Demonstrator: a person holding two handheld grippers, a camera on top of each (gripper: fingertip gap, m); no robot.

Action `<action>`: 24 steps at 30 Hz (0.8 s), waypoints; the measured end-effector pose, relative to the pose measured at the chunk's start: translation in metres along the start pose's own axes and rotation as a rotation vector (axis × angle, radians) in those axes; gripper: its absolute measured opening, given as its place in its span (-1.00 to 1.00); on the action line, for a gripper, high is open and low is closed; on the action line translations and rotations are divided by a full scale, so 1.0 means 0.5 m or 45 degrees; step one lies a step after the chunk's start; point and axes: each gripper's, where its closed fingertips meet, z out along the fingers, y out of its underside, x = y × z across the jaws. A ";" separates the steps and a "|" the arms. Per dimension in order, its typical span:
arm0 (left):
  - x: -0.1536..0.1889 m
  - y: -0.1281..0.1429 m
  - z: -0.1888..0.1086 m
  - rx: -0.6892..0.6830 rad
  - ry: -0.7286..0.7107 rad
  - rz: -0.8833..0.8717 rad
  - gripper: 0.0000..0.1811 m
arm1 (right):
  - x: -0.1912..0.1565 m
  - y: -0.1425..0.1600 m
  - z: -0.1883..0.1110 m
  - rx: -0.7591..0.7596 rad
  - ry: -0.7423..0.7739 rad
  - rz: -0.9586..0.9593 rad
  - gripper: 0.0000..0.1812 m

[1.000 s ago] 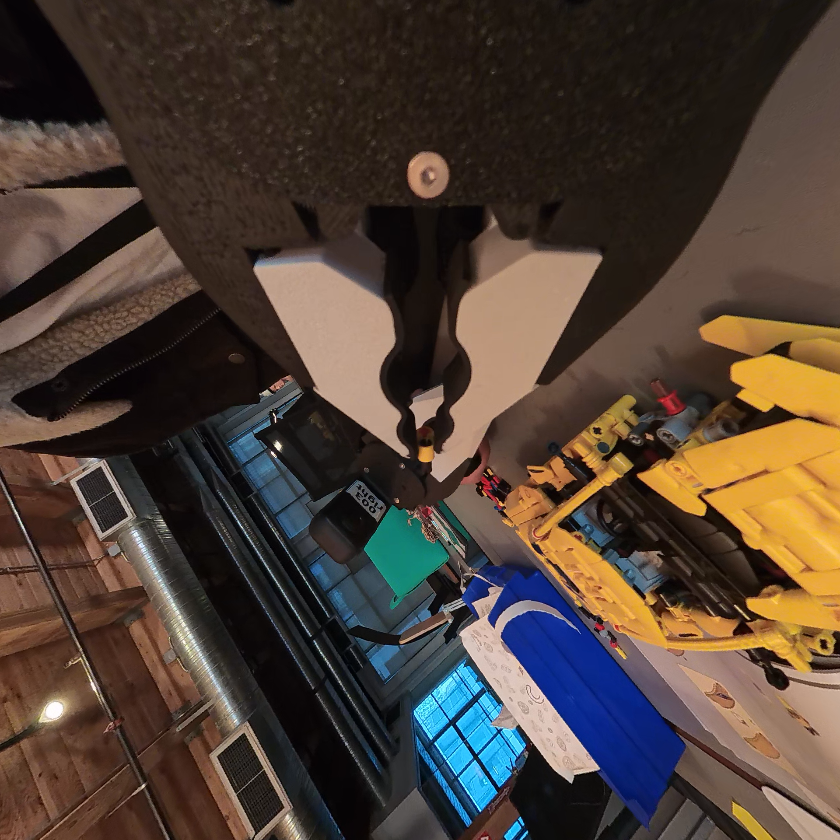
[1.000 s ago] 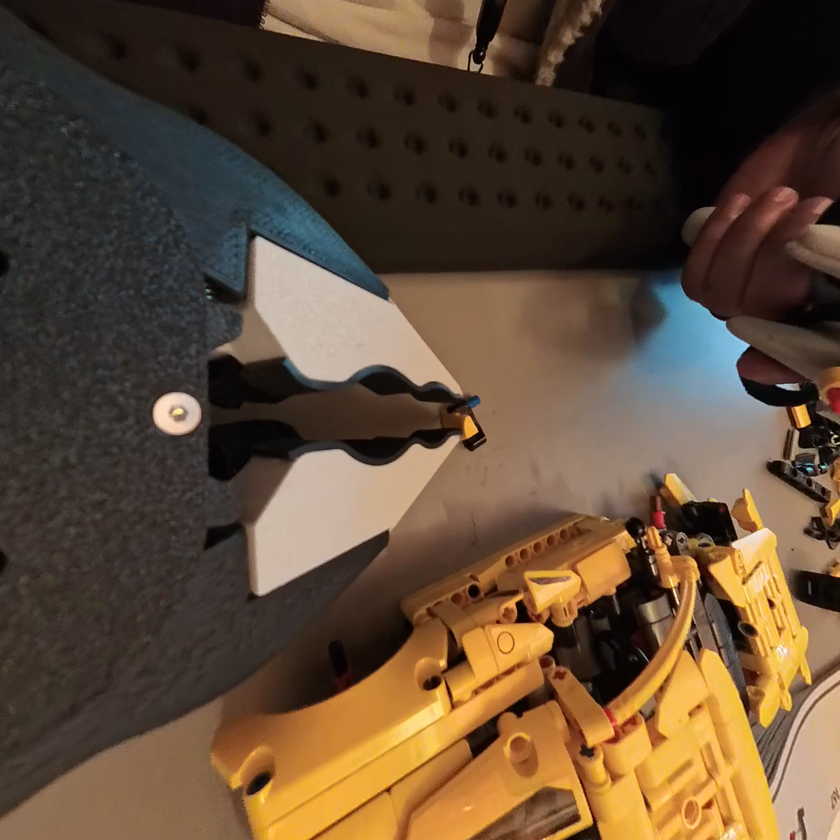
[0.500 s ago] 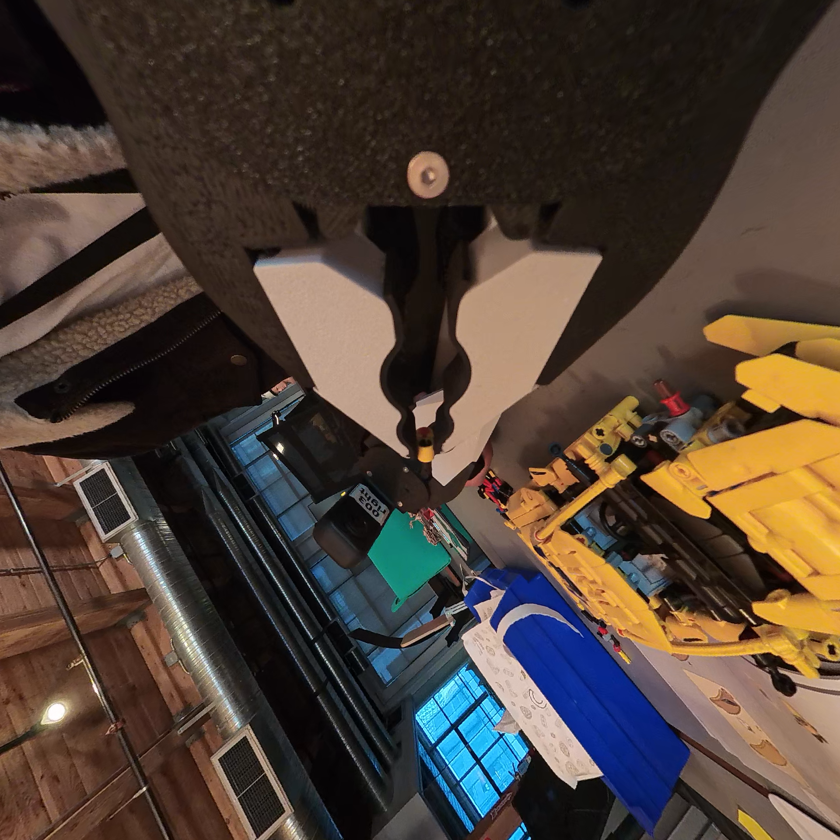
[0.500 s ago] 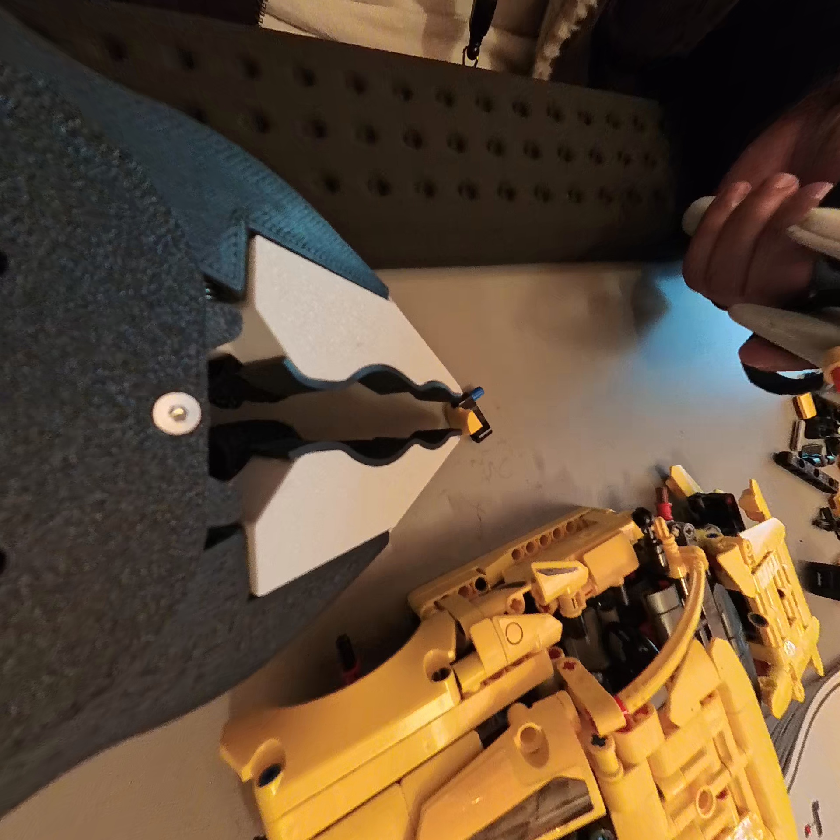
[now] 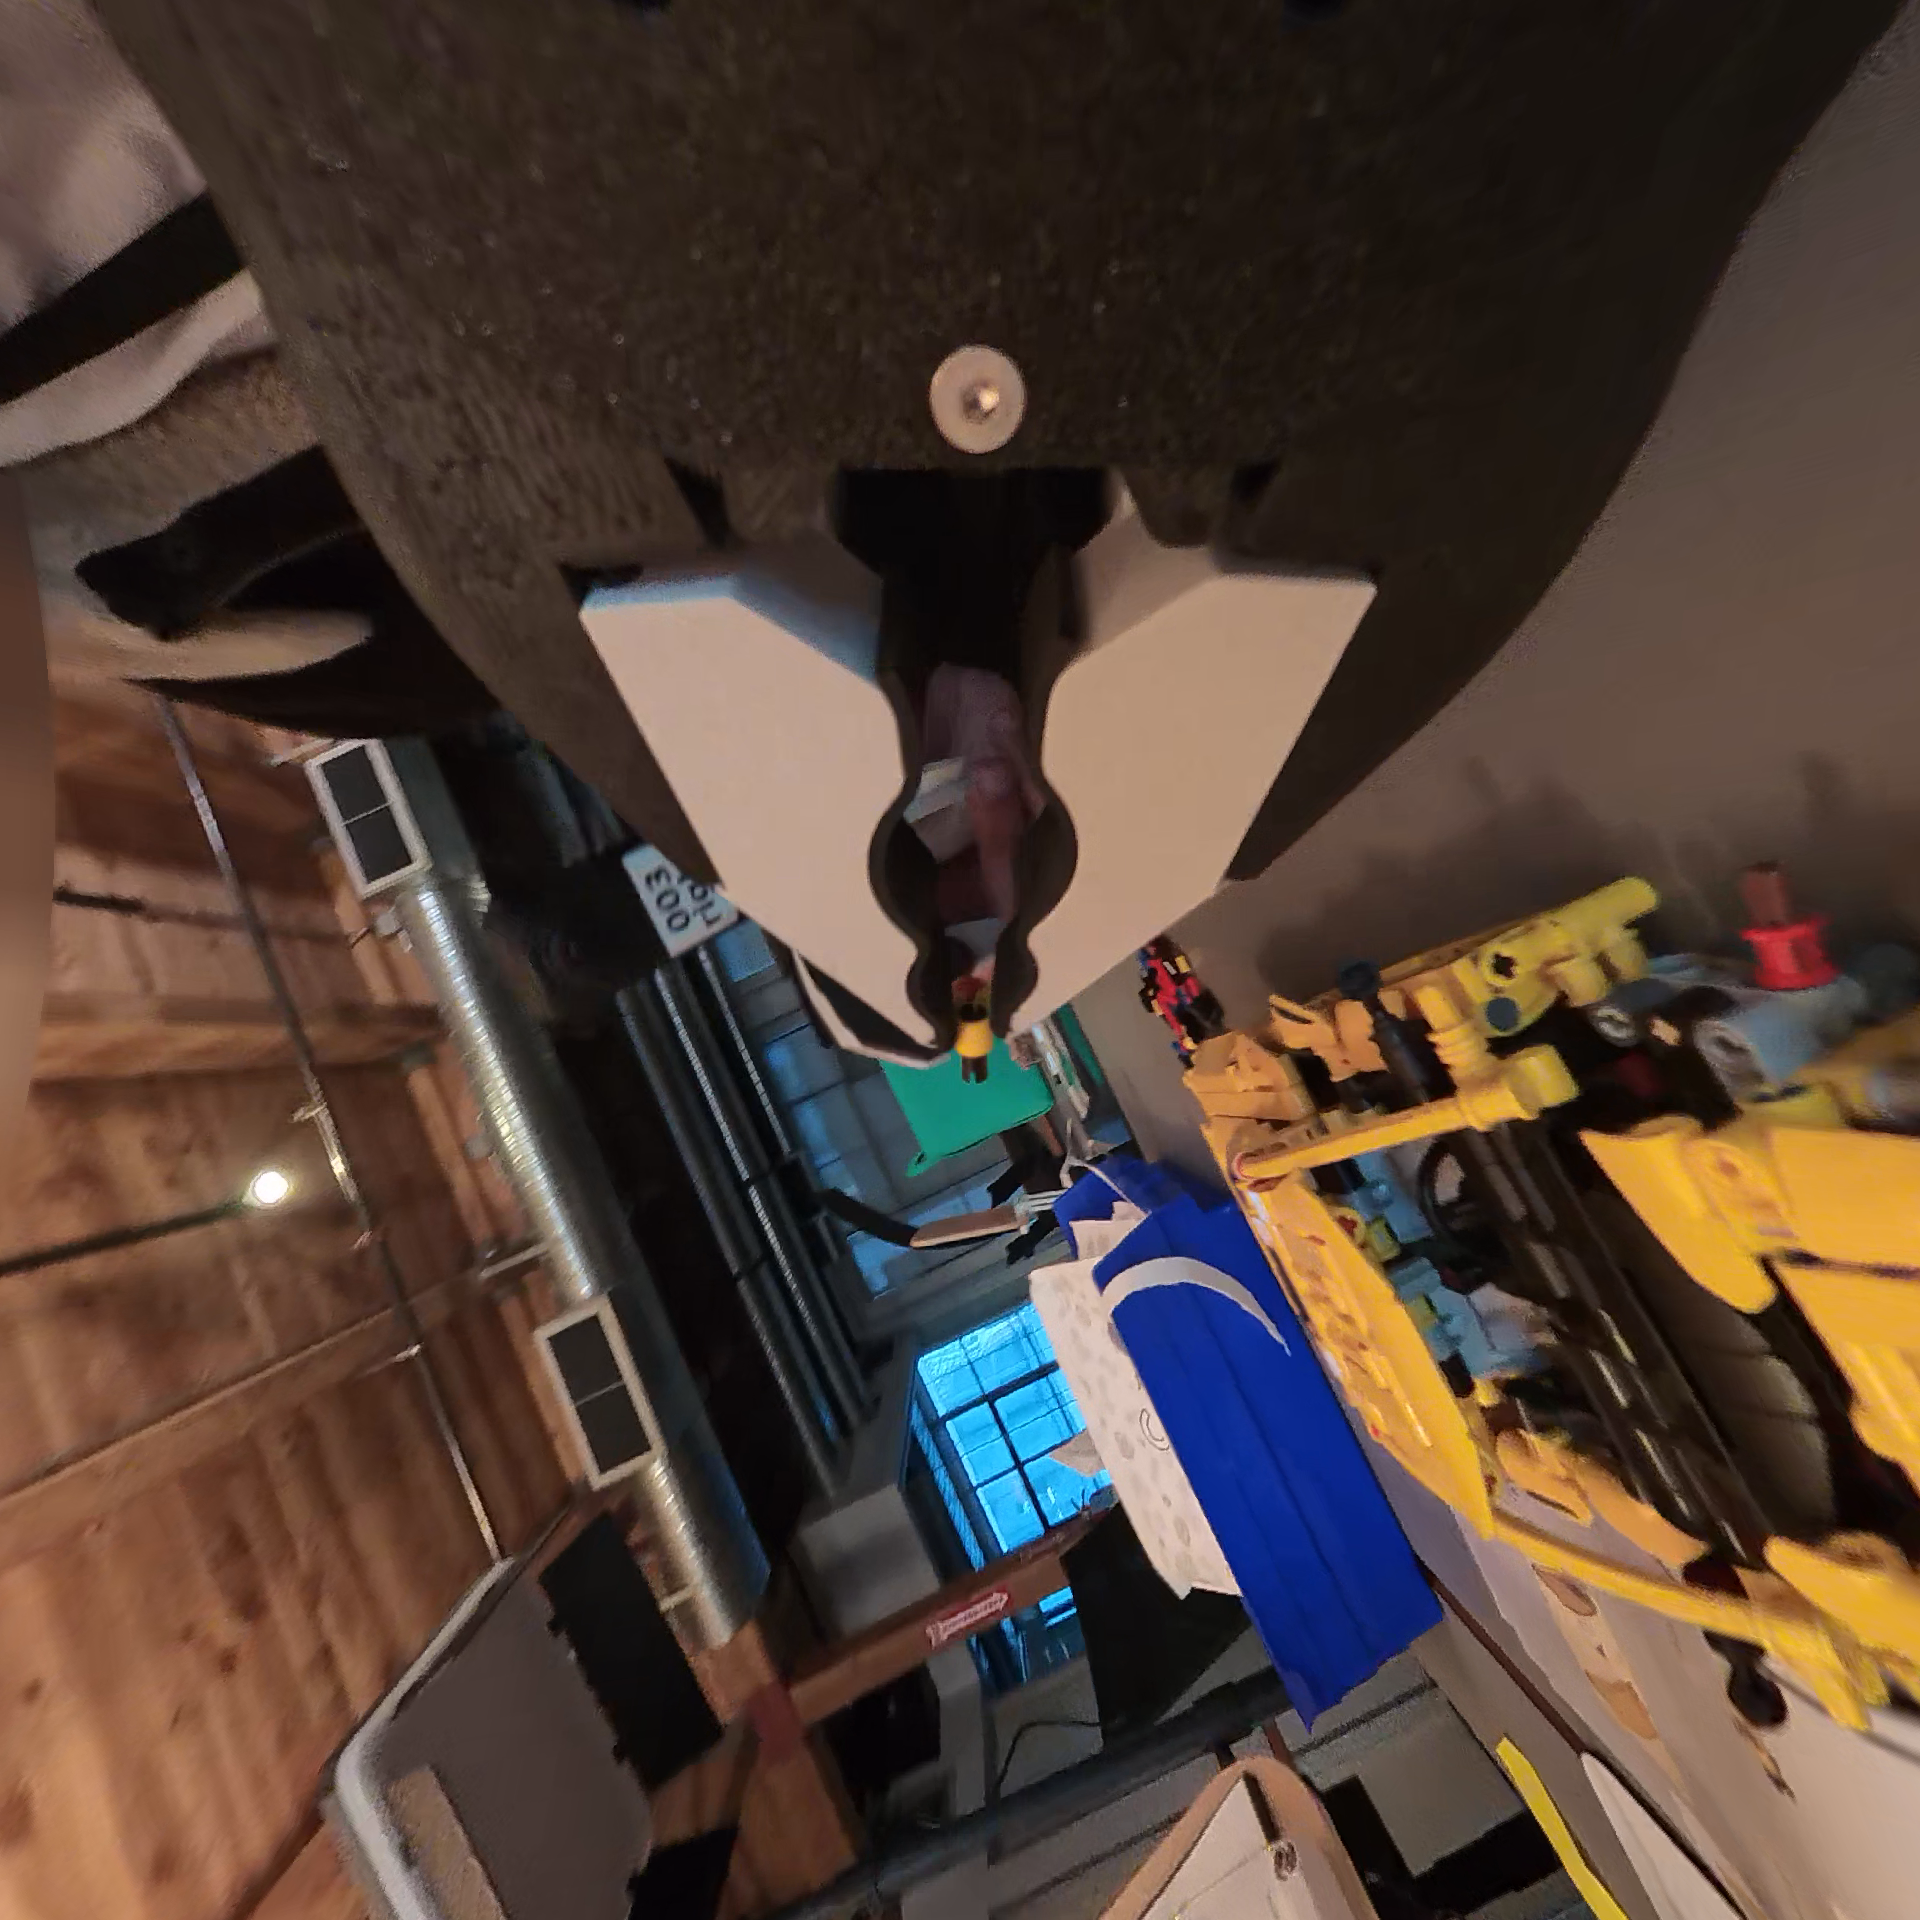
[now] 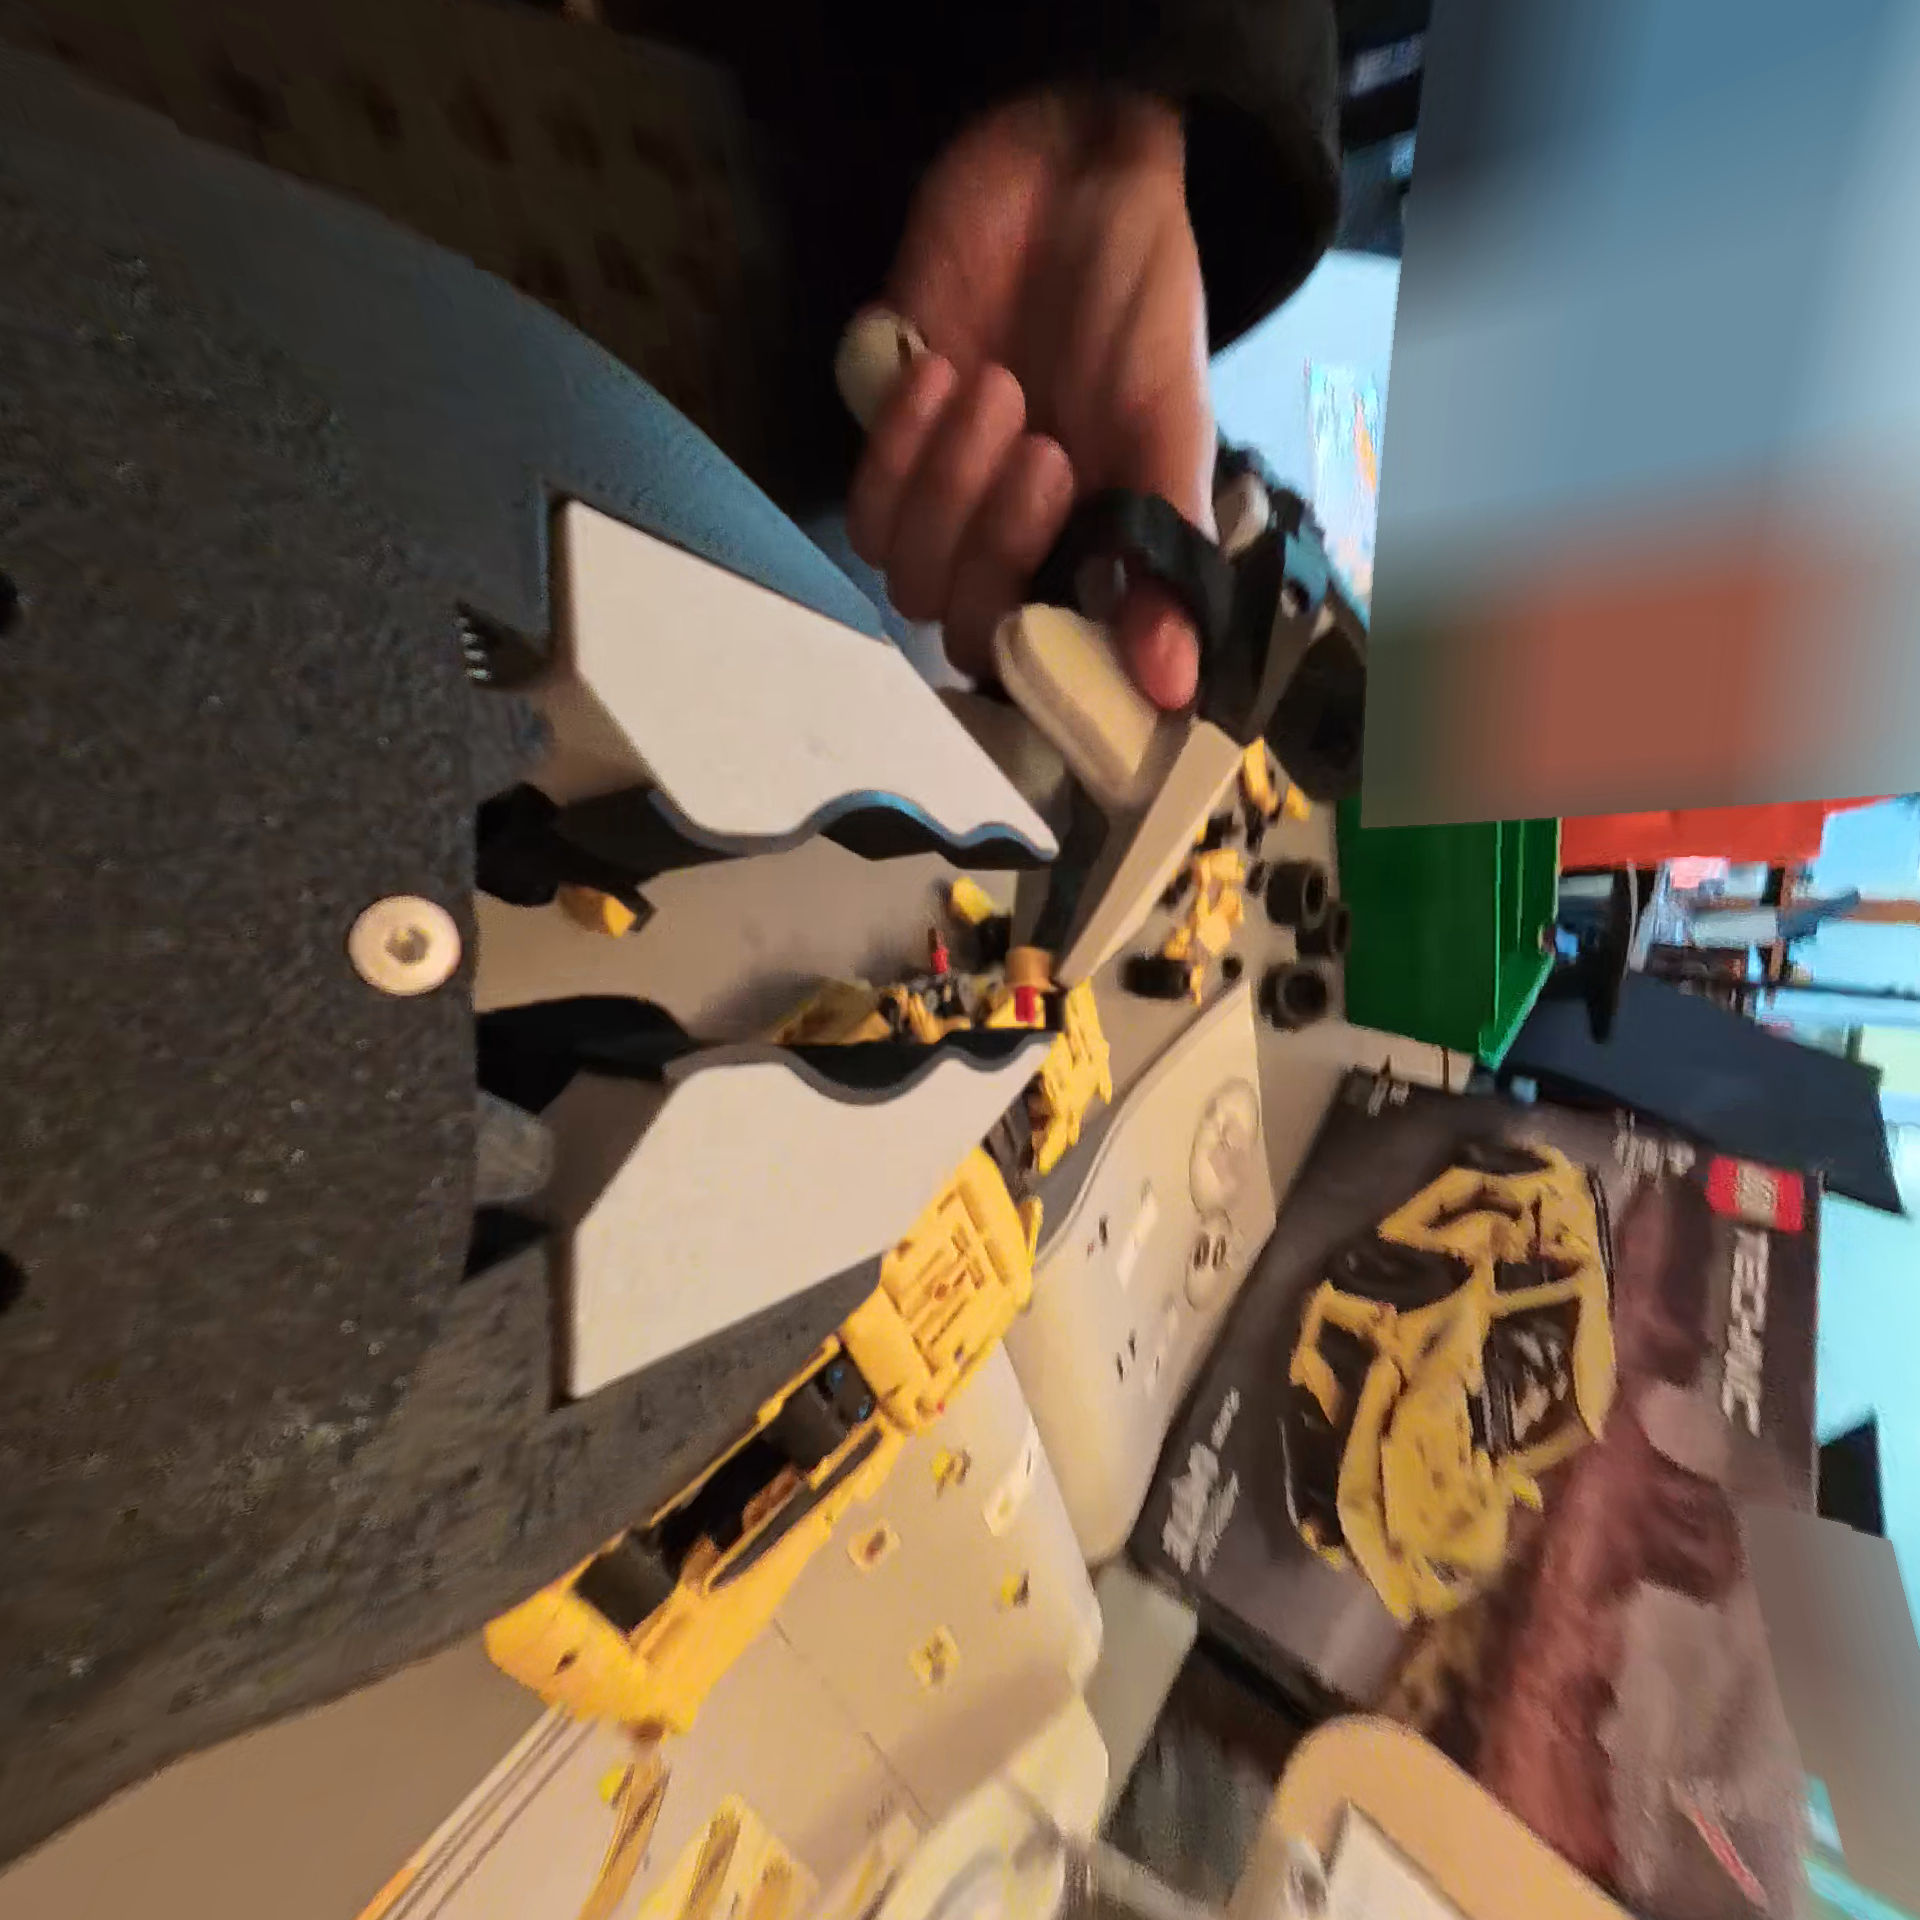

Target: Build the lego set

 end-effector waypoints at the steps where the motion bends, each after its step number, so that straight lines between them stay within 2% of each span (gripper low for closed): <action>1: 0.002 0.002 0.007 0.013 0.012 -0.030 -0.93 | 0.009 0.005 0.003 -0.017 0.076 -0.038 -0.68; 3: 0.008 0.010 0.019 0.015 0.034 -0.072 -0.93 | 0.020 0.011 0.003 -0.040 0.140 -0.082 -0.68; 8: 0.014 0.026 0.033 -0.015 0.094 -0.184 -0.93 | 0.026 0.011 -0.011 -0.036 0.105 -0.120 -0.82; 10: 0.027 0.043 0.032 -0.107 0.166 -0.238 -0.93 | 0.012 0.005 -0.026 0.005 -0.031 -0.139 -0.82; 14: 0.070 0.098 0.015 -0.470 0.332 -0.231 -0.92 | -0.057 -0.003 -0.073 0.010 -0.465 -0.116 -0.83; 20: 0.057 0.149 0.001 -0.744 0.252 -0.091 -0.95 | -0.089 0.030 -0.093 -0.125 -0.648 -0.174 -0.82; 22: 0.055 0.154 0.000 -0.775 0.239 -0.063 -0.96 | -0.091 0.034 -0.096 -0.143 -0.679 -0.176 -0.82; 24: 0.043 0.139 0.007 -0.722 0.181 -0.001 -0.96 | -0.069 0.039 -0.085 -0.154 -0.597 -0.187 -0.83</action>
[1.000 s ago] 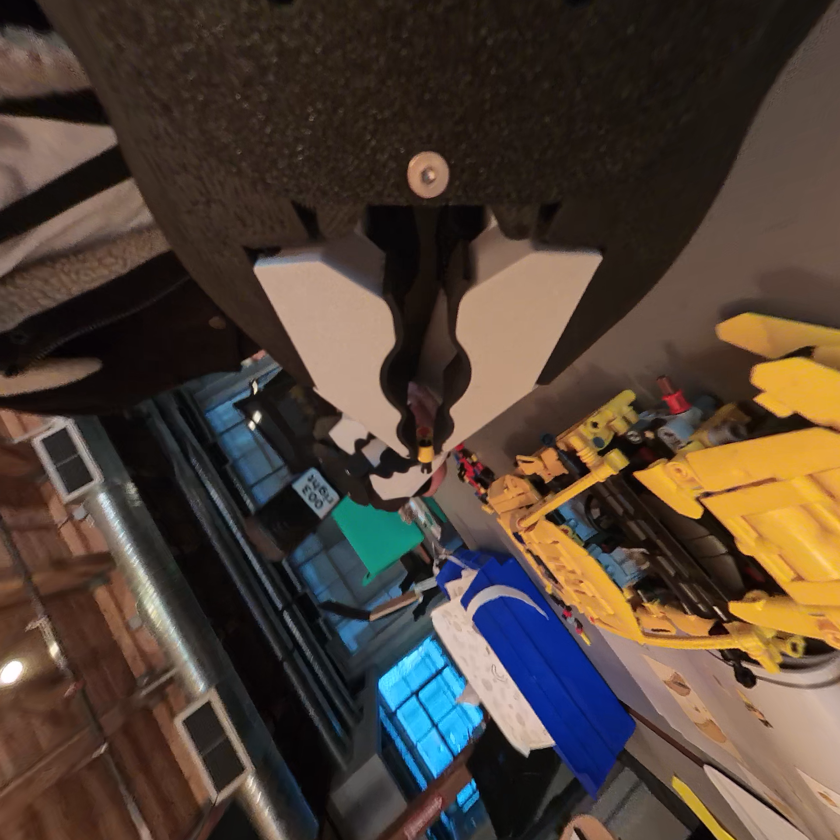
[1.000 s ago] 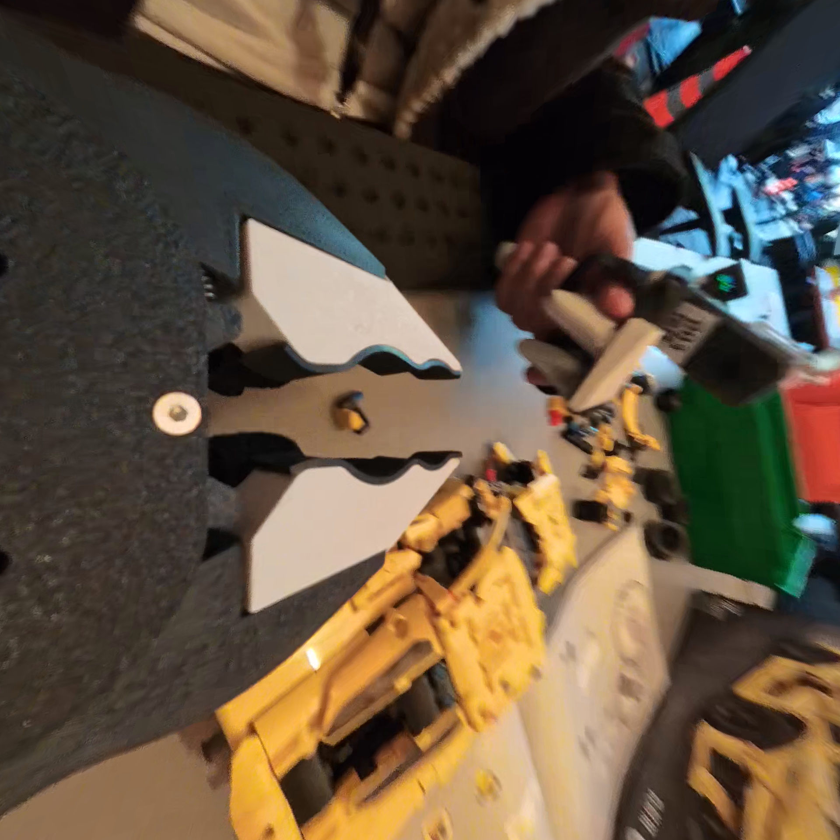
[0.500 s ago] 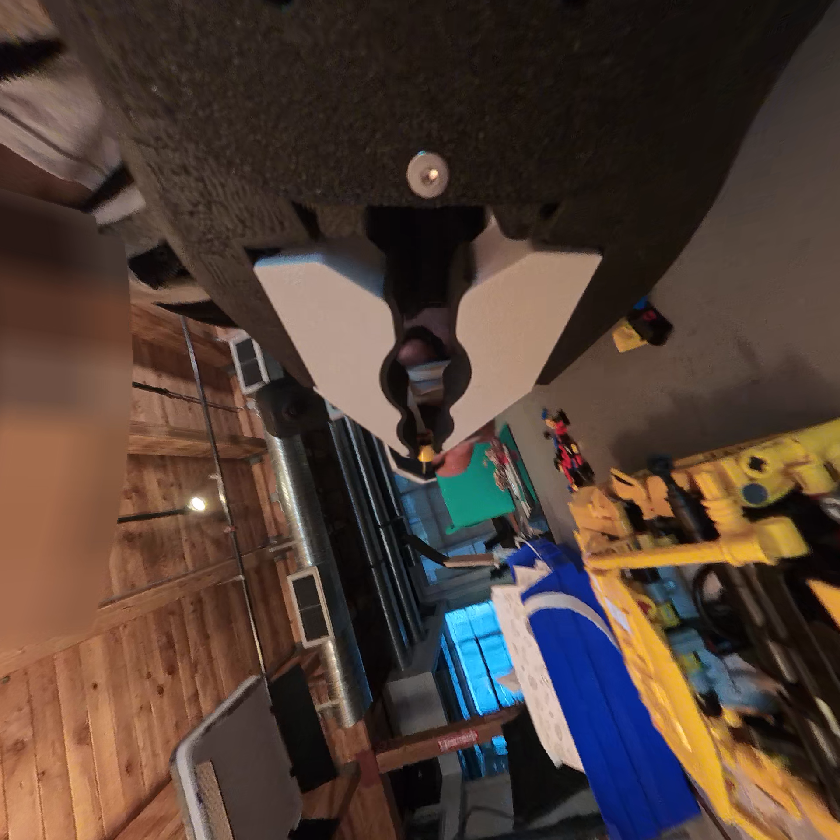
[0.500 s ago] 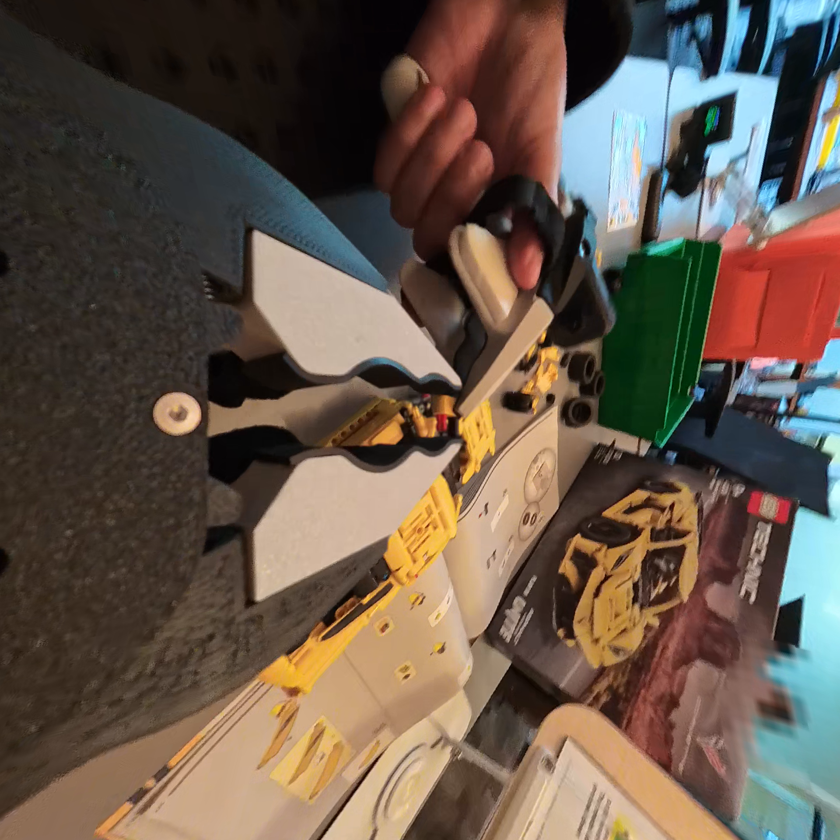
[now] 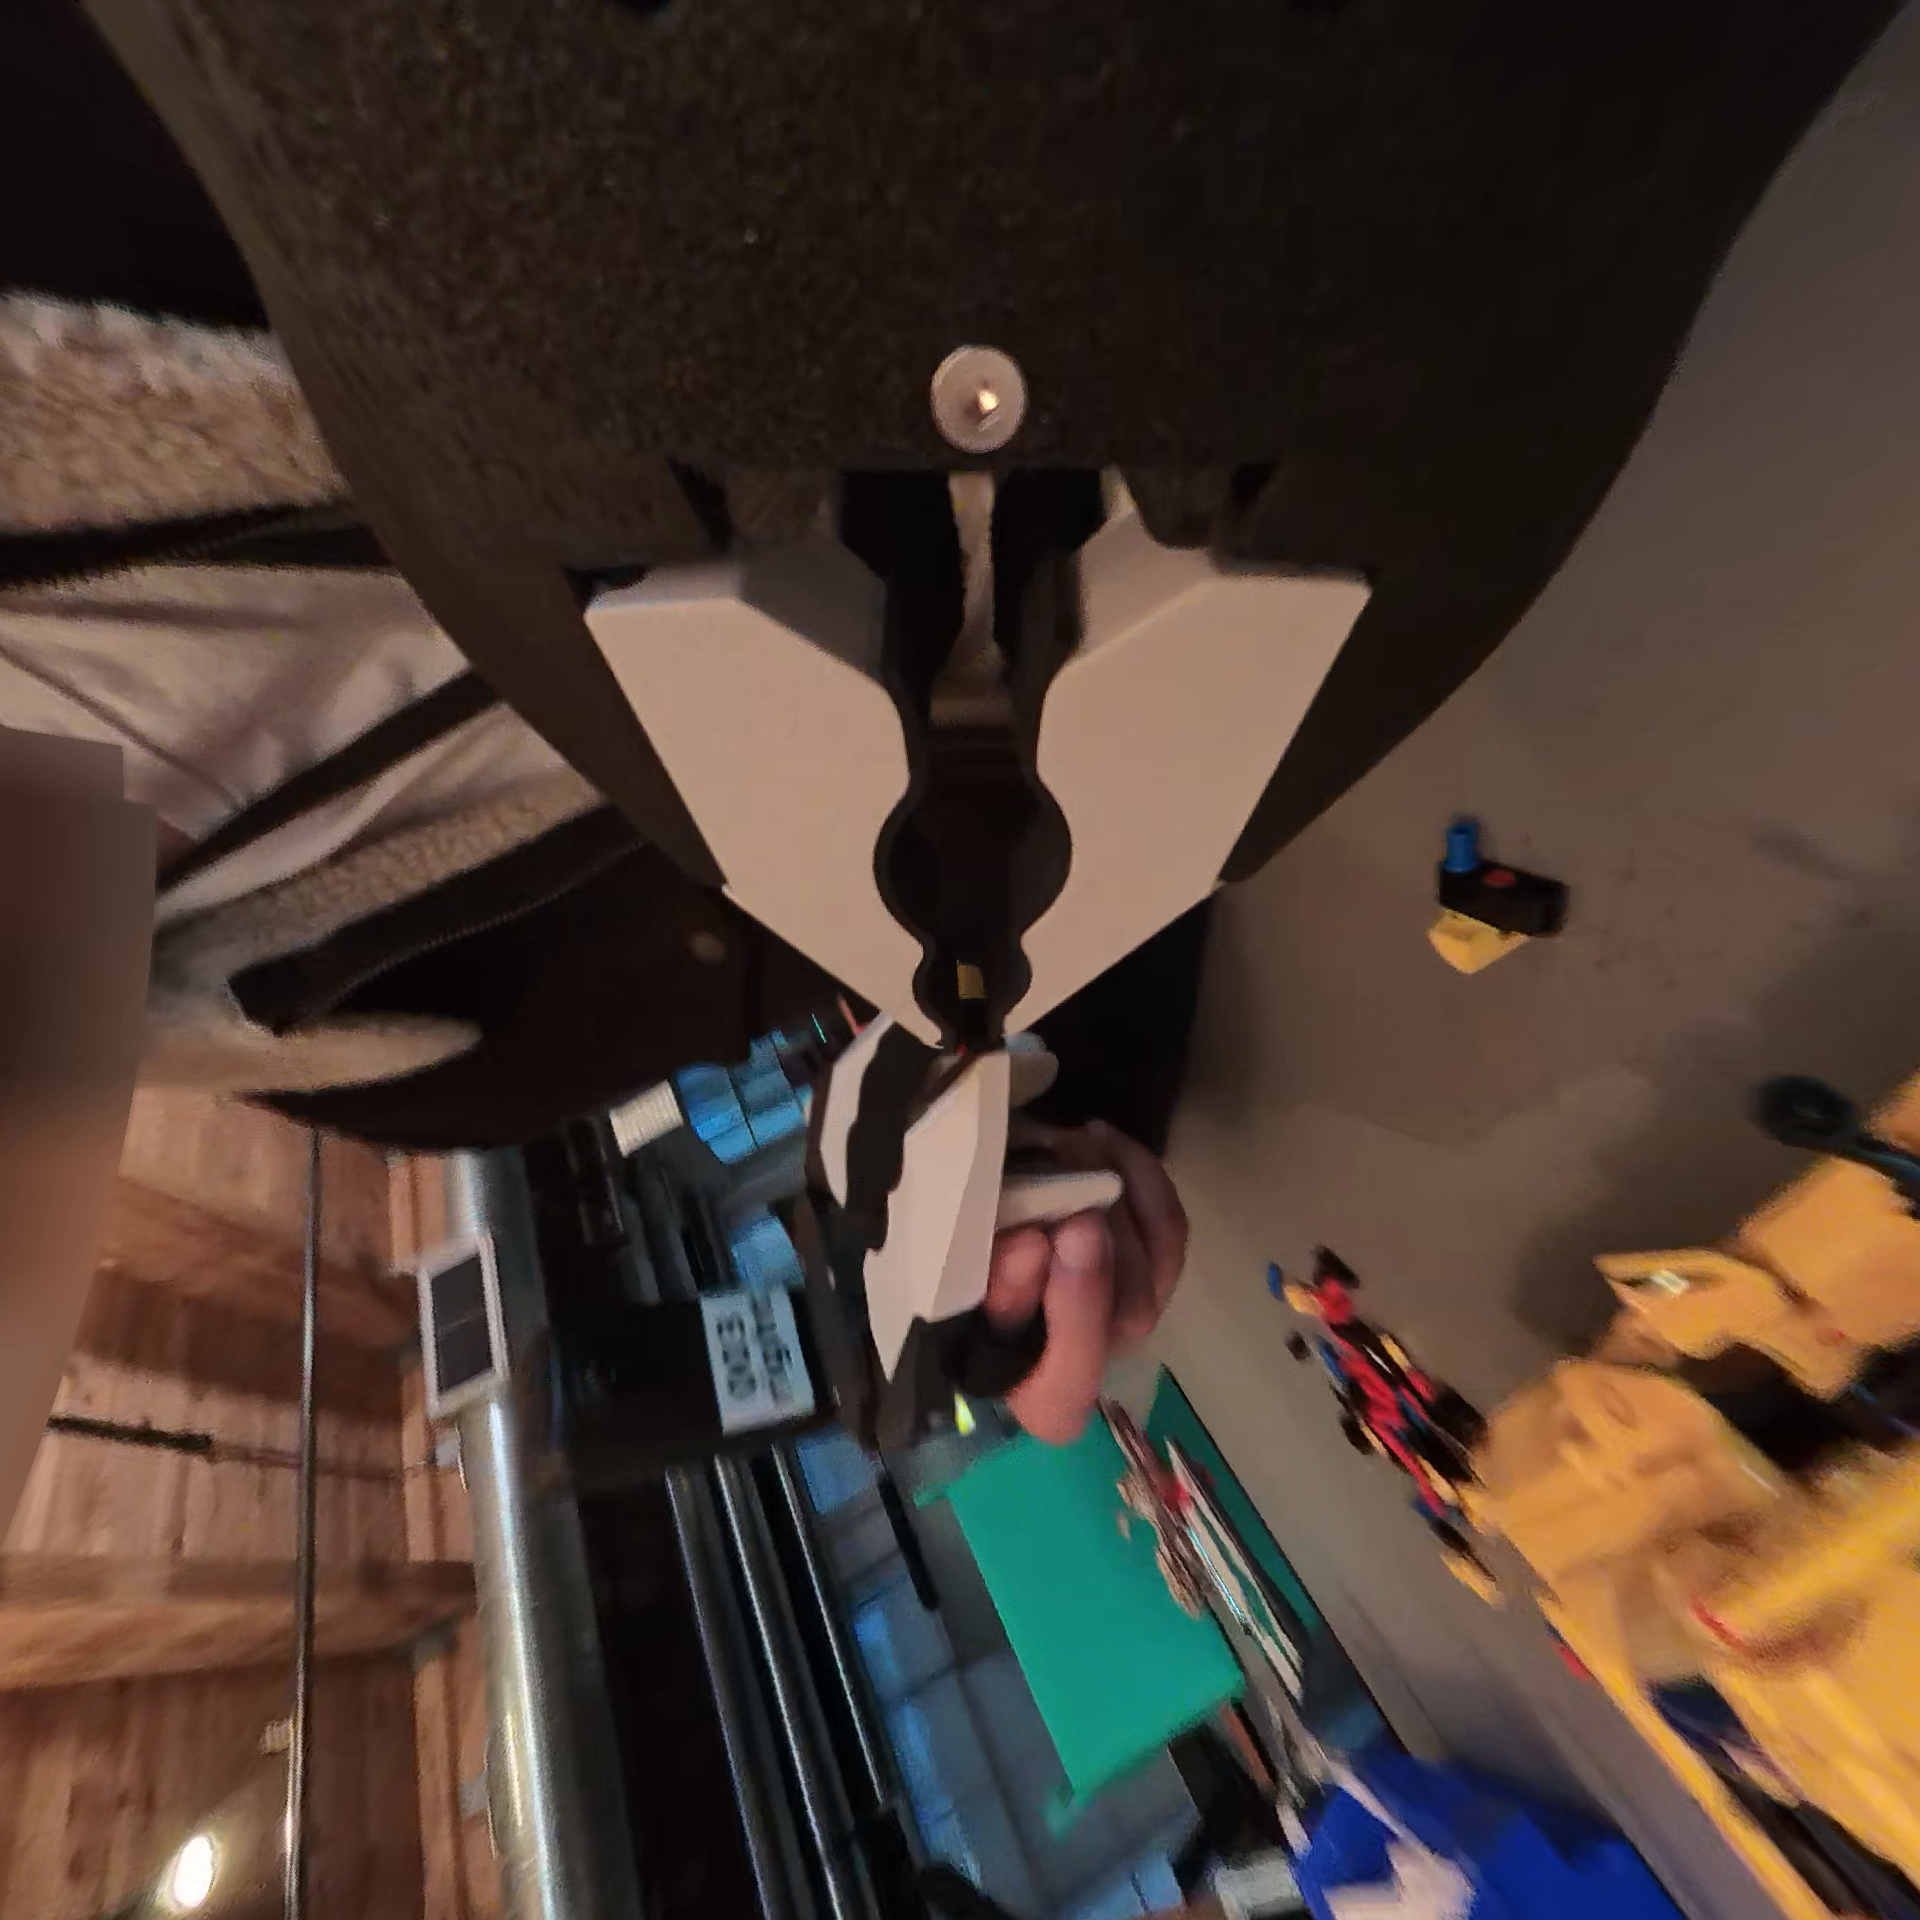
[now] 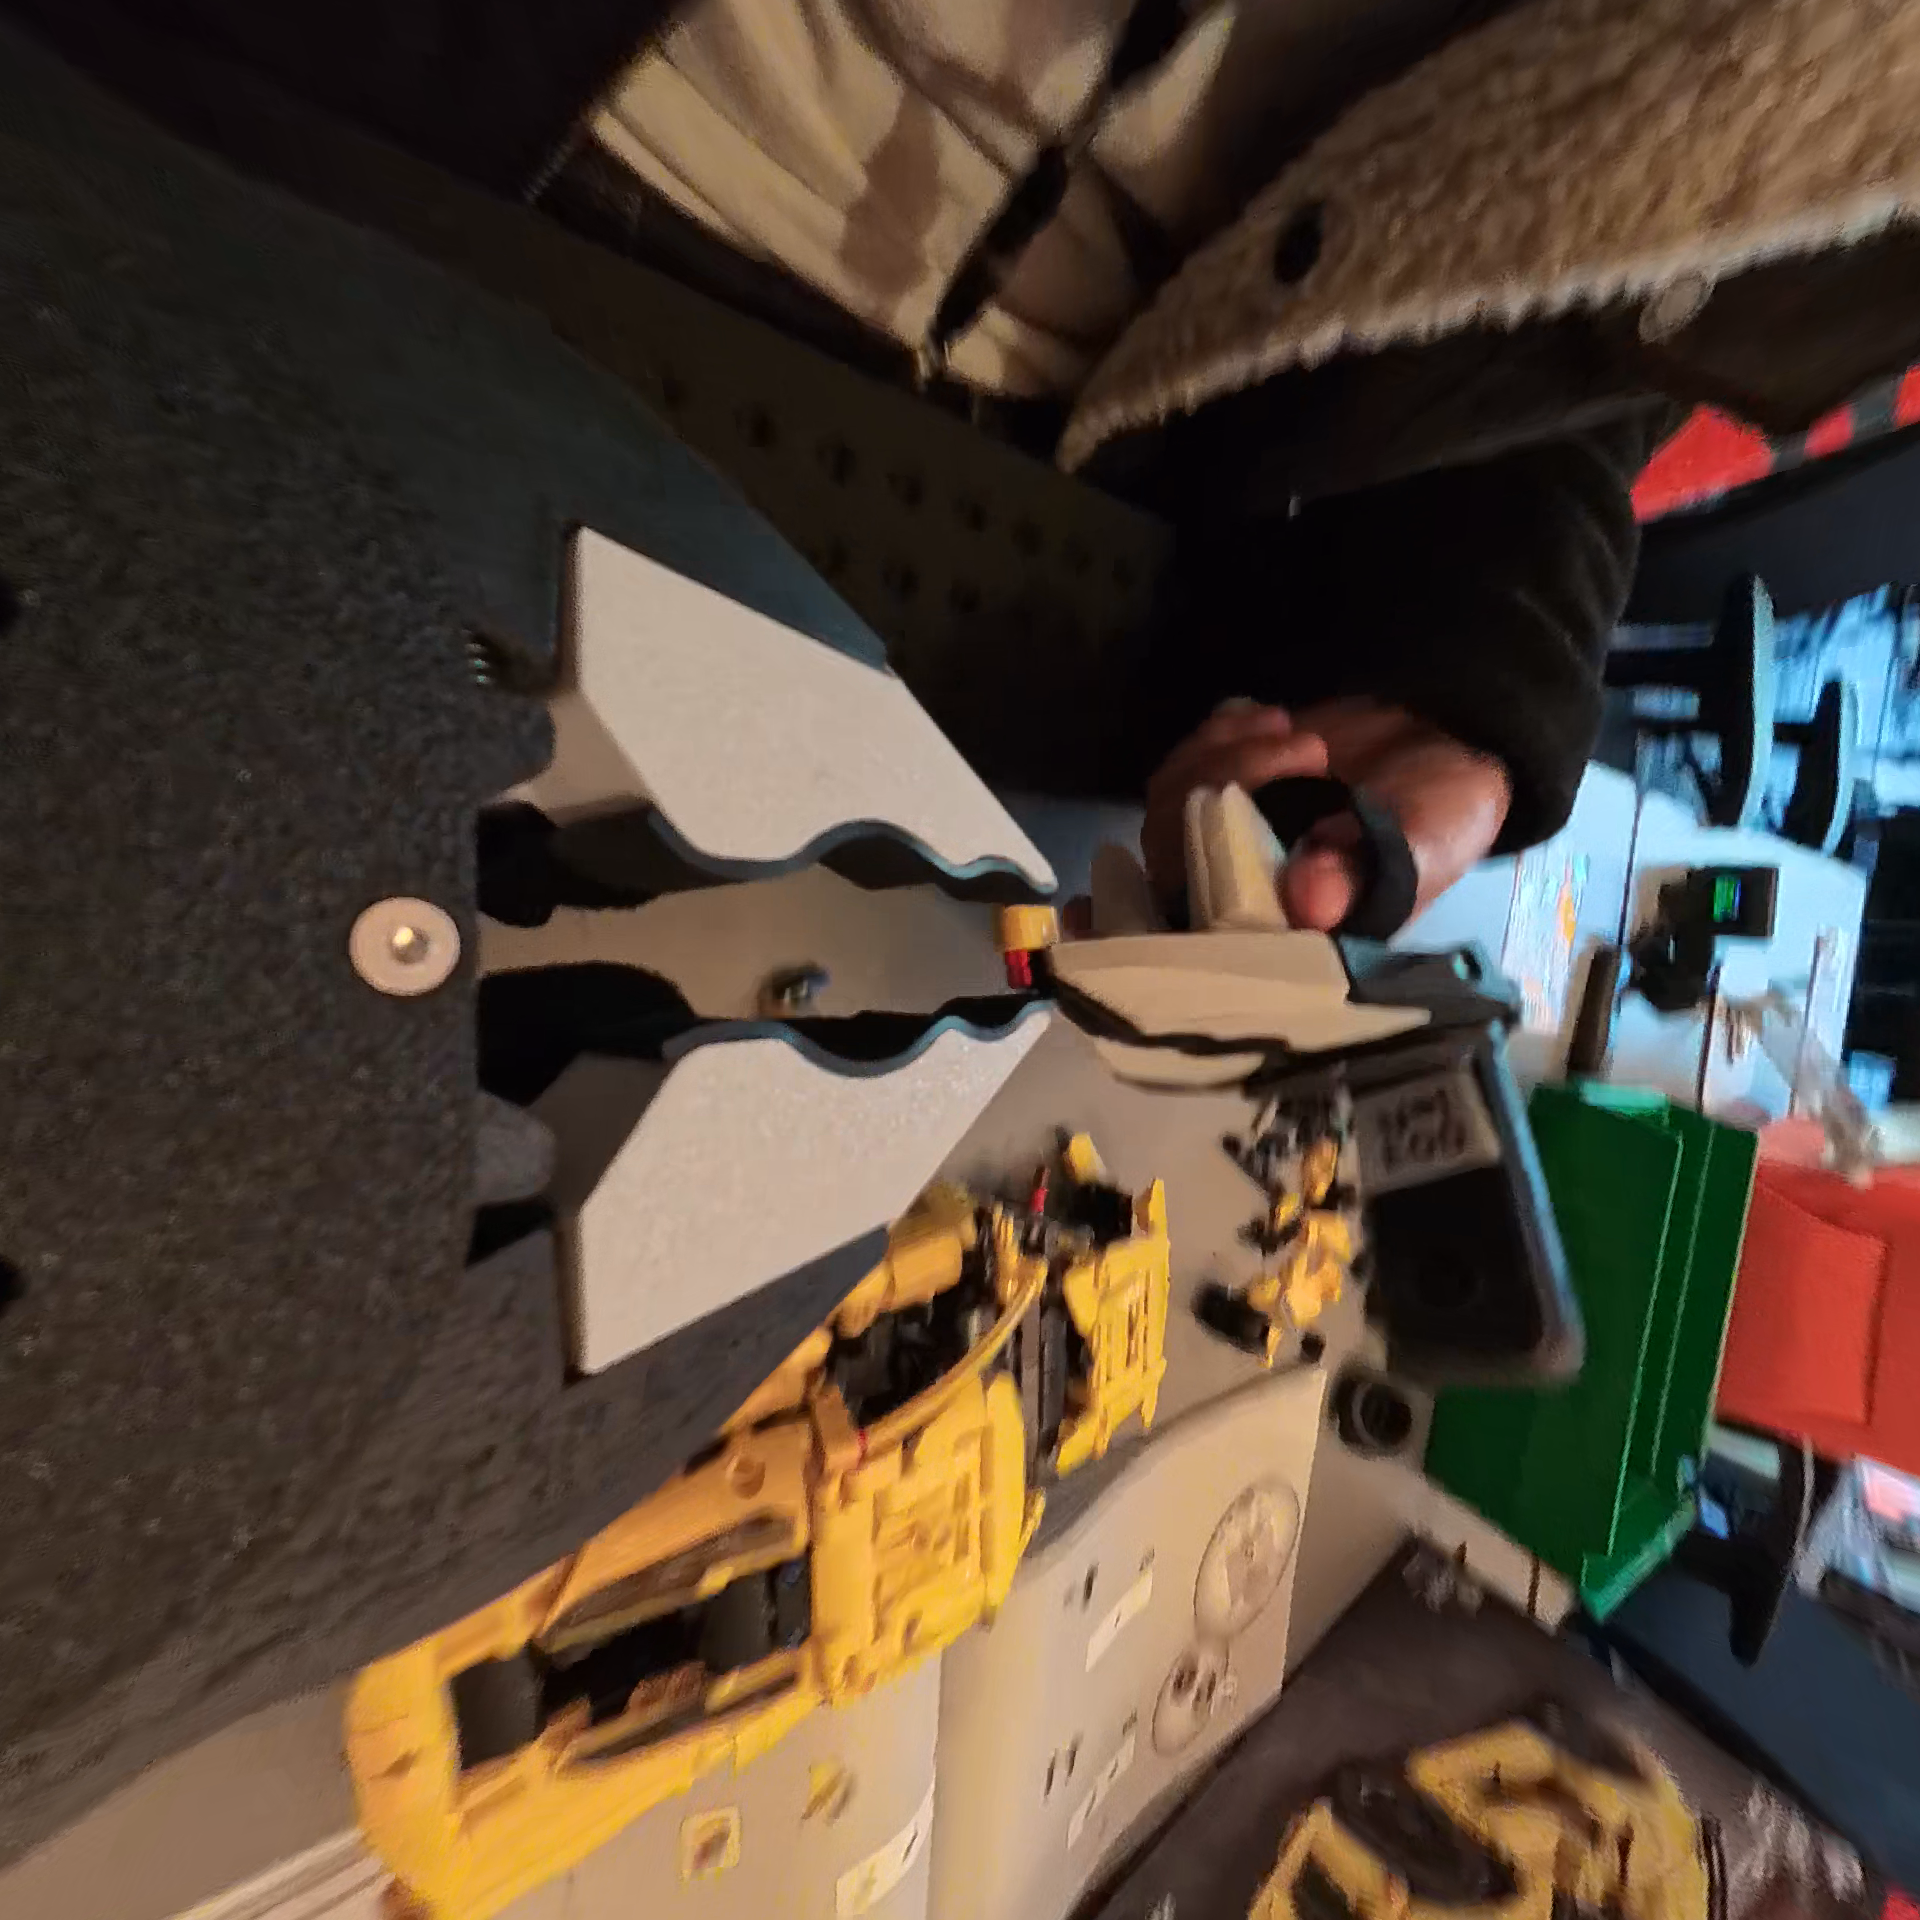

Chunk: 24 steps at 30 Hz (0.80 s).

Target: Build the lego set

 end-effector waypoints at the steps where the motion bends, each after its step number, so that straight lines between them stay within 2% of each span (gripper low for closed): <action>1: -0.007 -0.022 -0.007 0.085 -0.030 -0.002 -0.96 | 0.031 0.000 -0.003 0.007 0.129 -0.001 -0.79; 5: -0.022 -0.123 -0.062 0.584 -0.064 -0.118 -0.96 | 0.121 -0.023 -0.027 0.103 0.618 0.033 -0.60; 8: -0.029 -0.142 -0.079 0.785 -0.055 -0.206 -0.96 | 0.135 -0.035 -0.008 0.139 0.810 0.057 -0.59; 13: -0.036 -0.137 -0.075 0.885 -0.019 -0.297 -0.96 | 0.132 -0.032 0.024 0.079 0.858 0.052 -0.68; 18: -0.030 -0.130 -0.058 0.849 0.018 -0.316 -0.96 | 0.136 -0.033 0.019 0.083 0.881 0.036 -0.81; 24: -0.029 -0.130 -0.060 0.862 0.044 -0.350 -0.96 | 0.133 -0.031 0.020 0.080 0.871 0.017 -0.81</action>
